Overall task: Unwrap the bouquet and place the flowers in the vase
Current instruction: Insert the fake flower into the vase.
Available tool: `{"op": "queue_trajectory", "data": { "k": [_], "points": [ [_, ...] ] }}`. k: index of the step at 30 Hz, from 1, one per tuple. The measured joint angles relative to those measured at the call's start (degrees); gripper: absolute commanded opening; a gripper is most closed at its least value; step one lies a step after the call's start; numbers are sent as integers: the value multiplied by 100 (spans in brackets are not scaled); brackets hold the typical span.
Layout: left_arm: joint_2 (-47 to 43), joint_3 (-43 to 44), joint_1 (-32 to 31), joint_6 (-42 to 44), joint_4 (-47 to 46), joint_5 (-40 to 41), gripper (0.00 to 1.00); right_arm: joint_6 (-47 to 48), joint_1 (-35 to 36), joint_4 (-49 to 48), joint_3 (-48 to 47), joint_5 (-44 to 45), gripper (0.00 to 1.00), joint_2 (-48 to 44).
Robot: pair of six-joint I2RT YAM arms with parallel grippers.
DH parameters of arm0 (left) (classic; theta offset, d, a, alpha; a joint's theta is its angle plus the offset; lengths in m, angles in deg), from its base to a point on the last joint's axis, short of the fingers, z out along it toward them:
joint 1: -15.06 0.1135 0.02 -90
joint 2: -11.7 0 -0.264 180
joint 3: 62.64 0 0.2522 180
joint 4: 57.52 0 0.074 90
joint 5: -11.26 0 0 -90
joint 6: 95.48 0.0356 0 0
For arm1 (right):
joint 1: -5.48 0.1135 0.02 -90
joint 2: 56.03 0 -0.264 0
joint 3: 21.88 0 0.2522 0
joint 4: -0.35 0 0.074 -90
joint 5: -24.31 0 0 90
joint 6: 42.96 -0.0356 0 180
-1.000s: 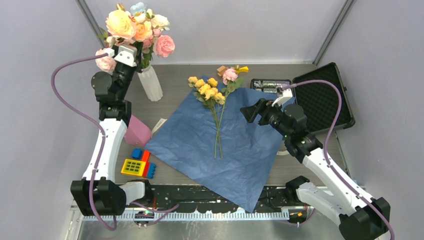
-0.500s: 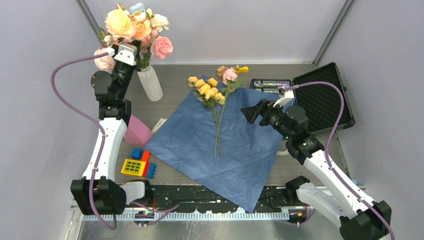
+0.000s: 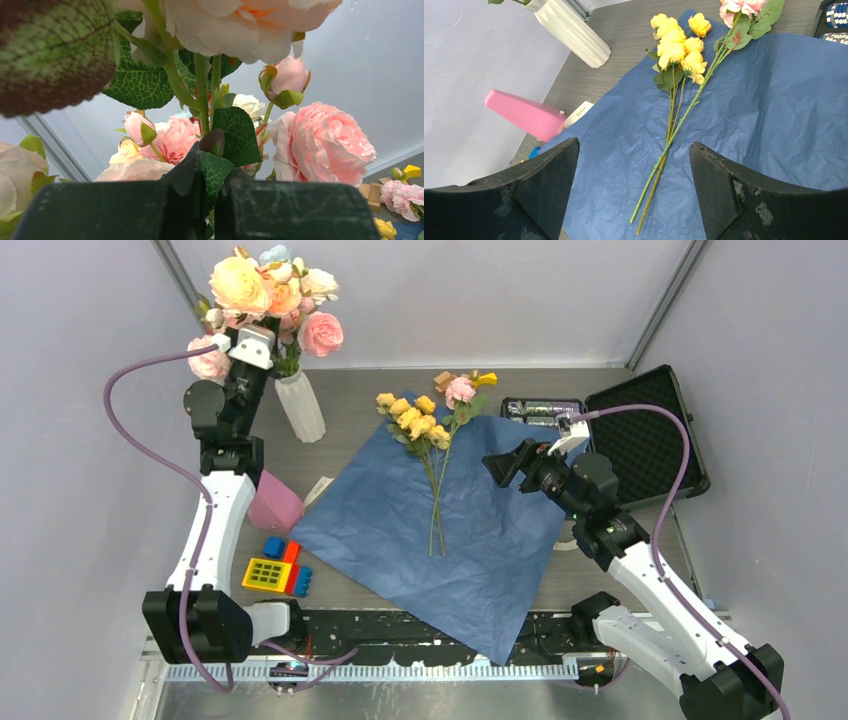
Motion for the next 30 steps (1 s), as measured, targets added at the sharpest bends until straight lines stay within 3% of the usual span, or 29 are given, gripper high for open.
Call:
{"op": "queue_trajectory", "data": {
  "k": [18, 30],
  "points": [
    [7, -219, 26, -269, -372, 57, 0, -17, 0, 0, 2, -7, 86, -2],
    [-243, -302, 31, -291, -136, 96, 0, -24, 0, -4, 9, -28, 86, -50]
  ]
}}
